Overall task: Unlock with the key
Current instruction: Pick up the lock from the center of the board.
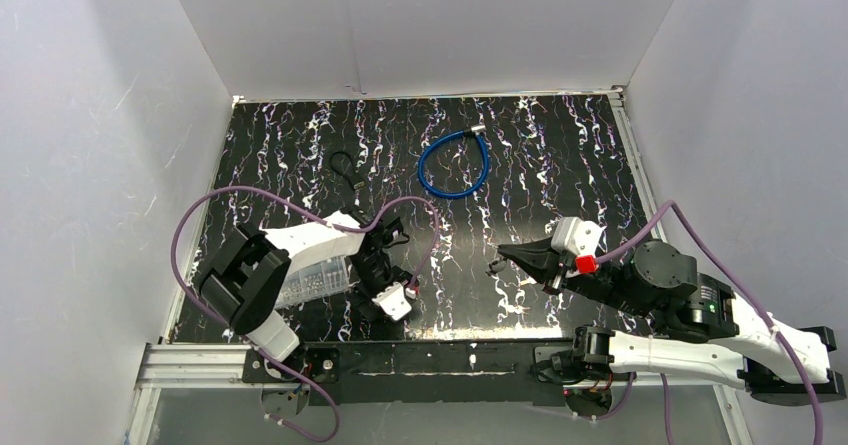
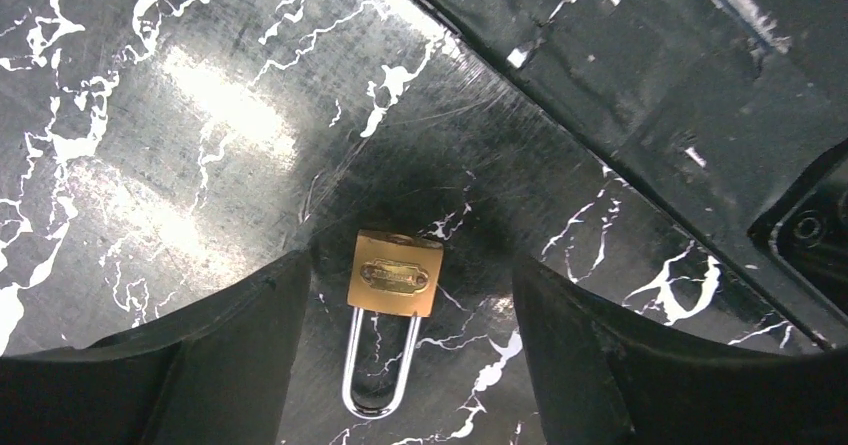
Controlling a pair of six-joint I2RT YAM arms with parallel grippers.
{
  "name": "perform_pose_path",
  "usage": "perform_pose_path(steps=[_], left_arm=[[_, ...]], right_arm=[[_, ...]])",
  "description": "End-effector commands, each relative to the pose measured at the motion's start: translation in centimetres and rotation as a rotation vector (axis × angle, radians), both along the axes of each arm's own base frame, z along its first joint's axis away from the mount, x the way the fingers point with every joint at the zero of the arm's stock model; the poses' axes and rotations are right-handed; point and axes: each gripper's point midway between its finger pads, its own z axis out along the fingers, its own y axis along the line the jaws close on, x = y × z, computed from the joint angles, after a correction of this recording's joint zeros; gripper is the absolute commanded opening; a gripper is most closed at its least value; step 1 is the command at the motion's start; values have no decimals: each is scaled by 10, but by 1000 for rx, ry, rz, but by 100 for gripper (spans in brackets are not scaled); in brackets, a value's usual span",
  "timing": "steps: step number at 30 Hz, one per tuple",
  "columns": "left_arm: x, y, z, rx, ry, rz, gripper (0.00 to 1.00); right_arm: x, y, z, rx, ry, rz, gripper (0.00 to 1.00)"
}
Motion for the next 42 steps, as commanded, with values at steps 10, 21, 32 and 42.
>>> perform_pose_path(steps=[10,21,32,42], left_arm=[[8,4,-19,18,-71,-66,55],[6,2,-21,-30,-134,-97,16],[56,-56,110,-403,-436,140,0],[42,-61,316,-978,-750,220,0]], right_arm=[[1,-6,12,53,20,-20,1],[1,-5,10,52,25,-21,1],[2,1,-6,66,70,-33,1],[-4,7,17,163,33,22,1]])
